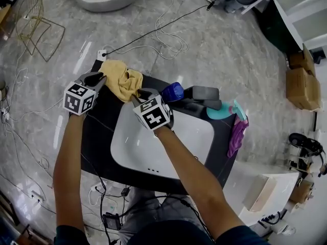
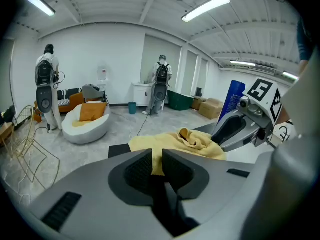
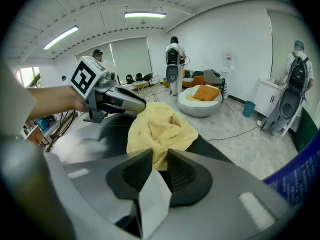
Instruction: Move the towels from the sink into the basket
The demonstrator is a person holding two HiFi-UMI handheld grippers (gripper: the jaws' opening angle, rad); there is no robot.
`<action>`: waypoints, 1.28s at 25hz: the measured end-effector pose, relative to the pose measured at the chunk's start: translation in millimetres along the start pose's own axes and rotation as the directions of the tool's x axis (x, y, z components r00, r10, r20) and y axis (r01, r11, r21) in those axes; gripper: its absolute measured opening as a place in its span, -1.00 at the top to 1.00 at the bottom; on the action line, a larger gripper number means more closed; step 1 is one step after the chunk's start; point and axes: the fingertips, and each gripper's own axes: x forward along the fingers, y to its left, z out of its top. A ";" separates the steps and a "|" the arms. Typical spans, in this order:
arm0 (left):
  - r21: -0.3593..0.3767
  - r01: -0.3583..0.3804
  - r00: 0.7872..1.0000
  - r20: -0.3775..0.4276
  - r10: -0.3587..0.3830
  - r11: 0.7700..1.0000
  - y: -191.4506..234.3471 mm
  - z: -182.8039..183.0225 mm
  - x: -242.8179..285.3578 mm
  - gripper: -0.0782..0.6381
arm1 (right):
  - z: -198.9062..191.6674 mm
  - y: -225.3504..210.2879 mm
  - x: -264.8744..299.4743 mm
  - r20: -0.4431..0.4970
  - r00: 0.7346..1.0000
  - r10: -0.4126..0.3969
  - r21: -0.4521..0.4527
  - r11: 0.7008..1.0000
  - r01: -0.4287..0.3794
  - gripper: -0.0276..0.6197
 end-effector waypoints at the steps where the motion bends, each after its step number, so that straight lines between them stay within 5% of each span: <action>1: -0.001 0.000 1.000 -0.008 0.000 1.000 -0.6 -2.4 1.2 0.63 | -0.3 0.3 0.0 -0.002 1.000 0.002 0.000 1.000 -0.002 0.61; 5: -0.004 -0.008 1.000 -0.023 0.008 1.000 -2.7 -6.6 2.8 0.74 | -0.5 -1.3 -2.4 -0.007 1.000 -0.005 -0.005 1.000 0.005 0.83; 17: -0.037 -0.062 0.990 0.127 0.066 0.997 -8.2 34.3 -39.7 0.76 | 43.3 -4.6 -43.7 0.158 0.981 -0.113 -0.070 0.990 0.125 0.88; 32: -0.052 -0.072 0.936 0.341 0.085 0.996 -33.4 112.1 -132.4 0.76 | 96.0 16.0 -107.8 0.284 0.948 -0.142 -0.077 0.982 0.170 0.88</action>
